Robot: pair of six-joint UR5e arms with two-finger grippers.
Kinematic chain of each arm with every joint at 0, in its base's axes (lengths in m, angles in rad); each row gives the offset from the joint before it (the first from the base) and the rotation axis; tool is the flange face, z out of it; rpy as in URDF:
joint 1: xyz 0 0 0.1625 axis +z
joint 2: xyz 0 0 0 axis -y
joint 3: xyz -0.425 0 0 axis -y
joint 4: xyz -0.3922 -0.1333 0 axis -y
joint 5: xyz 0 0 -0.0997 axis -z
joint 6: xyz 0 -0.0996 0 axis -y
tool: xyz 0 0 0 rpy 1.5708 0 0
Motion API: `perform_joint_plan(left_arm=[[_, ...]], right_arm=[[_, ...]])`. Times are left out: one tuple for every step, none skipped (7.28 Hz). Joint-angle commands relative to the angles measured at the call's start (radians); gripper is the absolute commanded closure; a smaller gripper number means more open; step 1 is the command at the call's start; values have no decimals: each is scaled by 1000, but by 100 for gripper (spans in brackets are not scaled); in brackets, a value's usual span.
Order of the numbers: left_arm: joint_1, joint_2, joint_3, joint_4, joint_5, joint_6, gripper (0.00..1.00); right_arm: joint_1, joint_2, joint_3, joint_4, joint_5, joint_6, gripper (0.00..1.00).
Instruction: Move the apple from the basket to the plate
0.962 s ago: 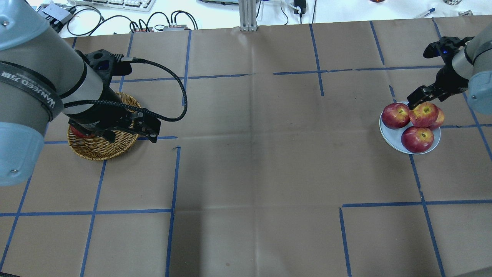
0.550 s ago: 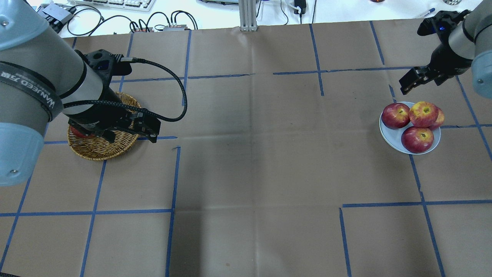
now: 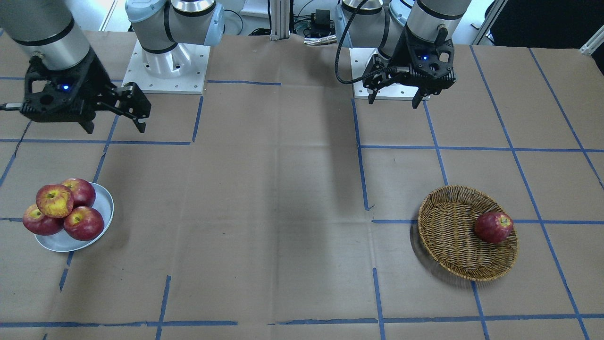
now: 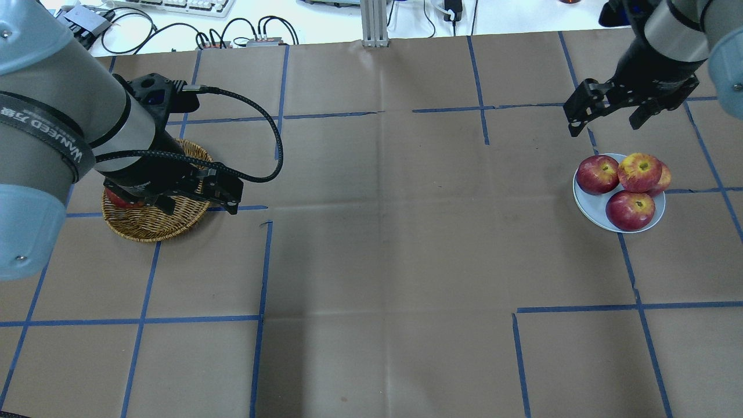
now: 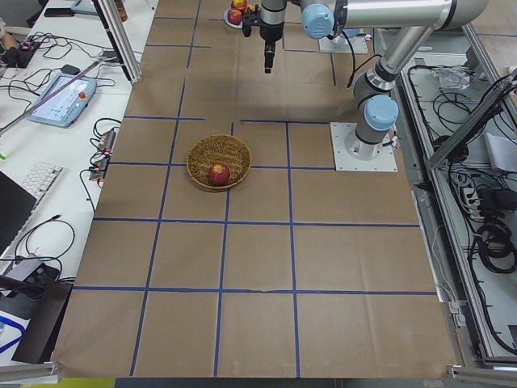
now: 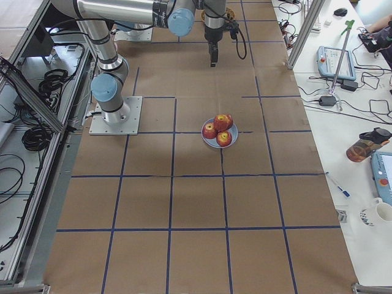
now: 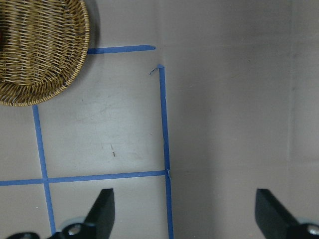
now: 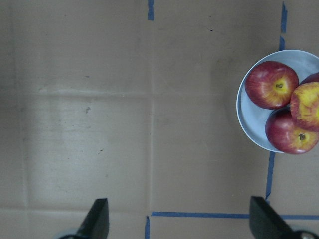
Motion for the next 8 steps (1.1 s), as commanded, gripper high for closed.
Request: perform_joint_plan(left_arm=[[2, 0, 0, 2, -2, 2, 1], [2, 0, 0, 2, -2, 2, 1], [2, 1, 0, 1, -2, 2, 1], [2, 3, 0, 1, -2, 2, 1], [2, 1, 0, 1, -2, 2, 1], [2, 3, 0, 1, -2, 2, 1], [0, 3, 0, 1, -2, 2, 1], [0, 3, 0, -1, -2, 2, 1]], right_arm=[[67, -20, 5, 21, -26, 91, 0], [67, -20, 3, 27, -43, 89, 0], [65, -21, -4, 24, -43, 89, 0], [65, -27, -4, 21, -34, 88, 0], [65, -30, -4, 19, -34, 88, 0], [65, -30, -6, 19, -34, 86, 0], [65, -30, -6, 19, -33, 86, 0], [65, -30, -6, 19, -31, 86, 0]])
